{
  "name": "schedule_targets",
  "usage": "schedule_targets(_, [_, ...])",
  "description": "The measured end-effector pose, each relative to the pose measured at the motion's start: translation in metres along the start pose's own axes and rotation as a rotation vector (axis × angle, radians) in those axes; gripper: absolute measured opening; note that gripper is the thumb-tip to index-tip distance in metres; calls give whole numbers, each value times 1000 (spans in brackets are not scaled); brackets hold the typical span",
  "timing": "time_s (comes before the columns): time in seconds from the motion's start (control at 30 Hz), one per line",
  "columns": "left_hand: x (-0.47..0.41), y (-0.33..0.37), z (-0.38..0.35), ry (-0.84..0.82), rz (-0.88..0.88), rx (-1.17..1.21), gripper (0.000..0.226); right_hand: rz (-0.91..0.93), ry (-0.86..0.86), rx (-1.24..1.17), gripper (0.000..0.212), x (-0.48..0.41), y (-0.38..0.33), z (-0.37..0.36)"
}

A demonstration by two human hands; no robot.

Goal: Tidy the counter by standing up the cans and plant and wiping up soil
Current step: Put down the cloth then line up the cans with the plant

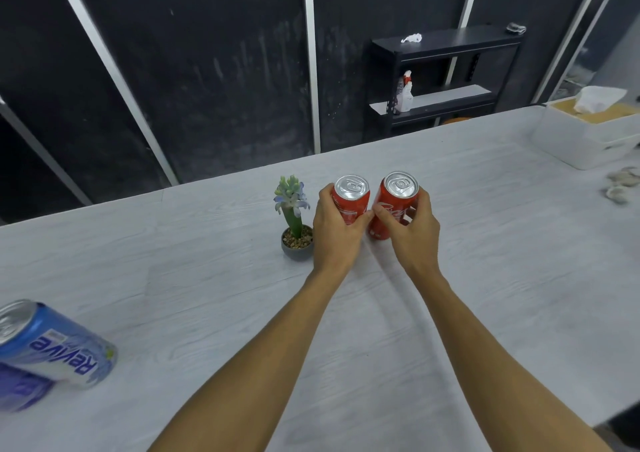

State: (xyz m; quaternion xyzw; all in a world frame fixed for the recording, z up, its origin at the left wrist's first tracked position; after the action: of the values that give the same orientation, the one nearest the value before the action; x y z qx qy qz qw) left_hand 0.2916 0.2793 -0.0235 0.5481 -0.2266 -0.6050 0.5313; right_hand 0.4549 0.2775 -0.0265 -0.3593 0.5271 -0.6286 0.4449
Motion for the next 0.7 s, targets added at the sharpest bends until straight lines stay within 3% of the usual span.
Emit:
schedule_targets(0.4, [33,21,23,-20,-72,20,74,88,39,-7,63,43,-9,21])
schedule_targets(0.7, [66,12,99,5,-127,-39,72,151,-57,28,65,97,-27,-17])
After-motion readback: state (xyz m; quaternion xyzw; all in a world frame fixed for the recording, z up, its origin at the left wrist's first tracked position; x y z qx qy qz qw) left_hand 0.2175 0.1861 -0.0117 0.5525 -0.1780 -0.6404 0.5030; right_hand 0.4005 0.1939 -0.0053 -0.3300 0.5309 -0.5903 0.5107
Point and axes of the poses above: each hand's wrist, its own x-axis away from the middle knuckle, its own z-axis out of the back of the hand, y = z × x, the point moved 8 cm from there along -x, towards the middle knuckle, and after that the axes turned 14 degrees about -z, right-handed, at the moved point
